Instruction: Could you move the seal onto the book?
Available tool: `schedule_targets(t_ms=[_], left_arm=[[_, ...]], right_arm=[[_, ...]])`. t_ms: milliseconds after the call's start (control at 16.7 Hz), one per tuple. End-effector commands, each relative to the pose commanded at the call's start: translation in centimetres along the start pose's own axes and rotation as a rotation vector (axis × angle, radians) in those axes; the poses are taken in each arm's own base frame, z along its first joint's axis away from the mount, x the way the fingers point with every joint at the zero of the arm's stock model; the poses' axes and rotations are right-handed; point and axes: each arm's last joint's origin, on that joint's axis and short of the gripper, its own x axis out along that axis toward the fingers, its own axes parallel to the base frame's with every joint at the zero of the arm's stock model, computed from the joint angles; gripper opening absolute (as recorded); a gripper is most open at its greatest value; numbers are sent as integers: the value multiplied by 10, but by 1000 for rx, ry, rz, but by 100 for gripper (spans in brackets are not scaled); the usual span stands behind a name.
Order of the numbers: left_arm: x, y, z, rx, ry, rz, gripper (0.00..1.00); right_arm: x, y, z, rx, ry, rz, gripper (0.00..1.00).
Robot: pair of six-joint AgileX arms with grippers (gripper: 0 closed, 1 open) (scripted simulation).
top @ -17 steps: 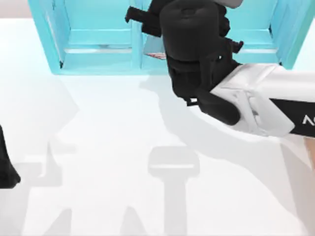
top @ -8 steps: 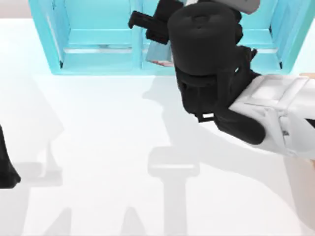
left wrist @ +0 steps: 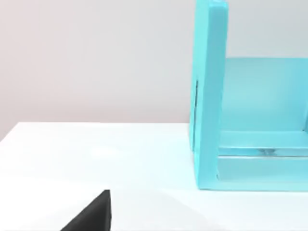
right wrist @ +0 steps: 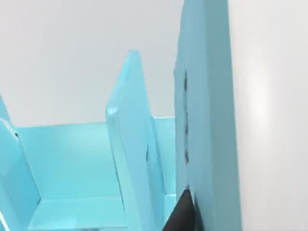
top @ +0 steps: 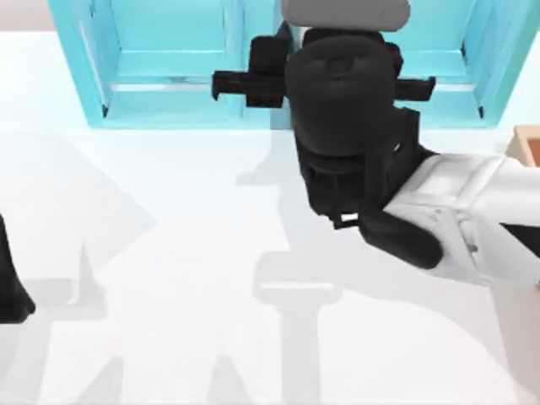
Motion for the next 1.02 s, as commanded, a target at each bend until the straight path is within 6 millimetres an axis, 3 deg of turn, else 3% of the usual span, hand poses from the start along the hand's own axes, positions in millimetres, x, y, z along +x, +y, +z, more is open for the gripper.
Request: schedule_targets(t_ms=[240,660,1020], left_arm=[[0,0,0,0,0,0,100],[0,0,0,0,0,0,100],[0,0,0,0,0,0,100]], right_arm=[[2,-9,-32,-377,24,41,0],[-5,-47,-95,-1181,64,155,0],[-16,-78,-114,-1590,22,231,0]])
